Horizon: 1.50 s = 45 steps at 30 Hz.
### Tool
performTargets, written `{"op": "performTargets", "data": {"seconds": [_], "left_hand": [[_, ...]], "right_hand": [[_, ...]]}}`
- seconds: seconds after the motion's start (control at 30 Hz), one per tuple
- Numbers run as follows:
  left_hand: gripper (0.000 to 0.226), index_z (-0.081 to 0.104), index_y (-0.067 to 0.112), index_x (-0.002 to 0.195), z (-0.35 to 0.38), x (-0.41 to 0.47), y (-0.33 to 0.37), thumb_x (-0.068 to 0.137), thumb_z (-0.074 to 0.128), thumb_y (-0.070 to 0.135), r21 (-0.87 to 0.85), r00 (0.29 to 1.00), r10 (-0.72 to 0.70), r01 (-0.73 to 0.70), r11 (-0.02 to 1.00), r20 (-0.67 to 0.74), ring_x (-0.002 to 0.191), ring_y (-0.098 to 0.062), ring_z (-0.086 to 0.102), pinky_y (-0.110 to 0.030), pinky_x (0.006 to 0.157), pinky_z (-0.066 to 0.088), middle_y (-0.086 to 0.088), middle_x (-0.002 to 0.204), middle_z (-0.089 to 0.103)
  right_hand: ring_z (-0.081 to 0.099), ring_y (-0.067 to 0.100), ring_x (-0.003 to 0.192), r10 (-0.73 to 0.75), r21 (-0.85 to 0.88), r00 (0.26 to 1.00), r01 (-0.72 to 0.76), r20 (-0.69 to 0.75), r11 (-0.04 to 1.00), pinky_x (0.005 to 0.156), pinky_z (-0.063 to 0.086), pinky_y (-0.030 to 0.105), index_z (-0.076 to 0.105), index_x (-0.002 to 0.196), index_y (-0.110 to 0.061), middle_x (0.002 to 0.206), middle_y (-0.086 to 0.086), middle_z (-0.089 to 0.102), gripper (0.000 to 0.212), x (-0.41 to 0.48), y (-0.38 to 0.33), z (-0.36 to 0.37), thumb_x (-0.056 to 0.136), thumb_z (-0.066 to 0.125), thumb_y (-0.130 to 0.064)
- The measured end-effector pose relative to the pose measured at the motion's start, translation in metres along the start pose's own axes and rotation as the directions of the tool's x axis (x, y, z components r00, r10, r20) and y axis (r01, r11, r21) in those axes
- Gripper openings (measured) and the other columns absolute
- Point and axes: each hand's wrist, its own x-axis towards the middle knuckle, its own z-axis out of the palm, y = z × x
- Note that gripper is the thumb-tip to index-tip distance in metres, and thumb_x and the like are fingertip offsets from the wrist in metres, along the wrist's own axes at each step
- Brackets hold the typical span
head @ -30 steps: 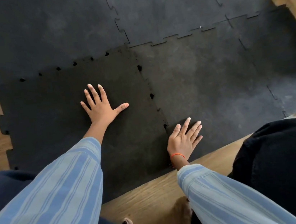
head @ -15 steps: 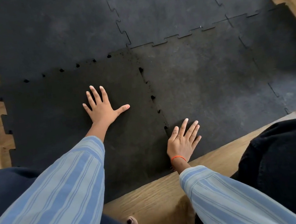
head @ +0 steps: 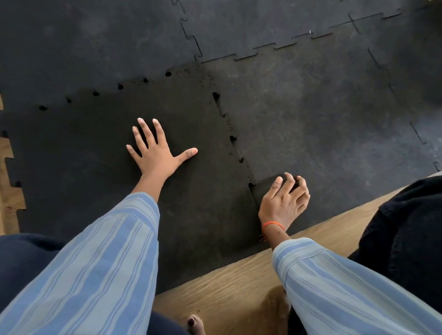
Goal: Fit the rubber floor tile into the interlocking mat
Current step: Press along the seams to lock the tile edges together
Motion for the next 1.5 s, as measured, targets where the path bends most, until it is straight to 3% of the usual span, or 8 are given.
{"op": "performTargets", "data": {"seconds": [0.27, 0.47, 0.57, 0.8, 1.03, 1.17, 1.37, 1.5], "left_hand": [[0.127, -0.019, 0.020, 0.148, -0.001, 0.000, 0.001, 0.058, 0.034, 0.093, -0.016, 1.000, -0.016, 0.016, 1.000, 0.007, 0.143, -0.030, -0.020, -0.058, 0.114, -0.001, -0.010, 0.155, -0.027], [0.128, -0.020, 0.020, 0.148, -0.004, -0.002, 0.002, 0.058, 0.036, 0.092, -0.038, 0.999, -0.008, 0.009, 0.999, 0.035, 0.142, -0.031, -0.022, -0.059, 0.113, -0.002, -0.011, 0.154, -0.029], [0.128, -0.017, 0.019, 0.149, -0.006, -0.004, 0.006, 0.060, 0.040, 0.091, -0.058, 0.999, -0.025, 0.026, 0.998, 0.027, 0.143, -0.031, -0.021, -0.059, 0.113, -0.001, -0.012, 0.155, -0.026], [0.129, -0.019, 0.015, 0.148, -0.009, -0.003, 0.015, 0.062, 0.042, 0.088, -0.076, 0.996, -0.055, 0.060, 0.995, 0.070, 0.141, -0.033, -0.023, -0.061, 0.112, -0.002, -0.014, 0.154, -0.028], [0.128, -0.019, 0.014, 0.148, -0.012, -0.005, 0.016, 0.064, 0.044, 0.087, -0.079, 0.995, -0.055, 0.061, 0.995, 0.079, 0.141, -0.033, -0.024, -0.061, 0.112, -0.003, -0.015, 0.154, -0.028], [0.128, -0.020, 0.014, 0.148, -0.013, -0.002, 0.018, 0.065, 0.047, 0.085, -0.075, 0.994, -0.062, 0.069, 0.995, 0.093, 0.141, -0.034, -0.025, -0.060, 0.112, -0.004, -0.015, 0.153, -0.030], [0.129, -0.023, 0.016, 0.147, -0.012, -0.001, 0.018, 0.064, 0.046, 0.086, -0.080, 0.991, -0.060, 0.070, 0.994, 0.120, 0.139, -0.033, -0.028, -0.060, 0.112, -0.005, -0.014, 0.152, -0.034], [0.128, -0.023, 0.017, 0.147, -0.006, 0.001, 0.015, 0.063, 0.043, 0.088, -0.065, 0.995, -0.060, 0.065, 0.996, 0.084, 0.140, -0.033, -0.026, -0.059, 0.112, -0.004, -0.014, 0.152, -0.032]], "right_hand": [[0.023, 0.027, 0.135, -0.031, -0.062, 0.999, 0.031, 0.006, 0.998, 0.116, 0.008, 0.051, 0.046, 0.126, -0.021, 0.142, 0.009, 0.033, 0.043, 0.005, -0.004, 0.009, 0.097, 0.022, -0.042], [0.043, 0.027, 0.119, -0.004, 0.267, 1.000, 0.009, -0.018, 0.964, 0.106, 0.029, 0.038, 0.055, 0.116, -0.012, 0.129, 0.007, 0.050, 0.046, 0.009, 0.011, -0.010, 0.095, 0.023, -0.037], [0.043, 0.026, 0.115, 0.019, 0.321, 0.999, -0.003, -0.048, 0.947, 0.103, 0.031, 0.038, 0.055, 0.115, -0.009, 0.124, 0.010, 0.052, 0.050, -0.007, 0.031, -0.017, 0.092, 0.023, -0.040], [0.035, 0.026, 0.126, 0.127, 0.200, 0.990, -0.113, -0.059, 0.973, 0.108, 0.027, 0.040, 0.053, 0.119, -0.015, 0.136, 0.007, 0.041, 0.038, -0.024, 0.028, -0.005, 0.097, 0.030, -0.034], [0.007, 0.026, 0.146, -0.099, -0.104, 0.991, 0.109, 0.095, 0.989, 0.120, 0.003, 0.044, 0.029, 0.146, -0.024, 0.158, 0.010, 0.014, 0.056, -0.014, 0.024, 0.002, 0.097, 0.016, -0.046], [0.008, 0.029, 0.146, -0.195, -0.217, 0.975, 0.215, 0.109, 0.952, 0.117, 0.003, 0.050, 0.025, 0.147, -0.025, 0.158, 0.014, 0.013, 0.058, -0.004, 0.021, 0.006, 0.094, 0.021, -0.049], [0.016, 0.028, 0.144, -0.020, -0.021, 0.998, 0.021, 0.052, 1.000, 0.118, 0.006, 0.051, 0.042, 0.137, -0.023, 0.152, 0.012, 0.026, 0.053, 0.003, -0.010, 0.011, 0.095, 0.019, -0.045], [0.019, 0.028, 0.143, -0.086, -0.063, 0.995, 0.089, 0.048, 0.994, 0.117, 0.007, 0.053, 0.045, 0.133, -0.022, 0.152, 0.010, 0.029, 0.050, 0.003, -0.020, 0.021, 0.095, 0.023, -0.046]]}}
